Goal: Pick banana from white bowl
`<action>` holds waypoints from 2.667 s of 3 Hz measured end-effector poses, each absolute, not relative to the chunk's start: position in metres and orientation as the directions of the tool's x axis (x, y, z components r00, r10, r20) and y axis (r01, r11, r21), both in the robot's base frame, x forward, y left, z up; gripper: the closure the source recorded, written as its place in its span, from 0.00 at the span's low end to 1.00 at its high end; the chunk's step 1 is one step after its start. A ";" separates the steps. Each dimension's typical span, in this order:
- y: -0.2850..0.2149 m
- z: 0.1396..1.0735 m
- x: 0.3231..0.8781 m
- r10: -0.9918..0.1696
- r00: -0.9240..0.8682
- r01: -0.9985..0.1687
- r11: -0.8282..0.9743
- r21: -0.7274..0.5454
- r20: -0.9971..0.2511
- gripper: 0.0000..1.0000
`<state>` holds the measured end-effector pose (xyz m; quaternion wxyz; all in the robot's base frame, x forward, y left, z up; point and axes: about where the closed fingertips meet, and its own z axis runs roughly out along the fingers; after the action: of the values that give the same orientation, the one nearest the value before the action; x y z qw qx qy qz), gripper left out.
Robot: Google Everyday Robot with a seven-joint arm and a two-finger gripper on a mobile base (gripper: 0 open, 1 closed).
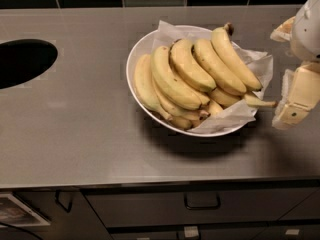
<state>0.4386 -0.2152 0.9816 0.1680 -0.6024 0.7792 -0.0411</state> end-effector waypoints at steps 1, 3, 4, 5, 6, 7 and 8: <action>-0.215 0.982 0.439 -0.953 -0.218 -0.925 0.271 -0.267 -0.212 0.00; -0.201 0.992 0.468 -0.951 -0.162 -0.934 0.234 -0.271 -0.263 0.00; -0.197 1.004 0.496 -0.934 -0.181 -0.937 0.259 -0.234 -0.309 0.00; -0.196 1.014 0.501 -0.931 -0.173 -0.929 0.263 -0.261 -0.323 0.00; -0.196 1.014 0.501 -0.931 -0.173 -0.929 0.263 -0.261 -0.323 0.00; -0.194 1.011 0.512 -0.920 -0.189 -0.919 0.289 -0.267 -0.344 0.00; -0.198 1.009 0.526 -0.884 -0.270 -0.890 0.380 -0.250 -0.383 0.00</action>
Offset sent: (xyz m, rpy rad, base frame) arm 0.0191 0.0099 0.0024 0.0317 -0.0322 0.0517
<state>0.5265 -0.1977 1.0092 0.2351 -0.5567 0.7967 0.0072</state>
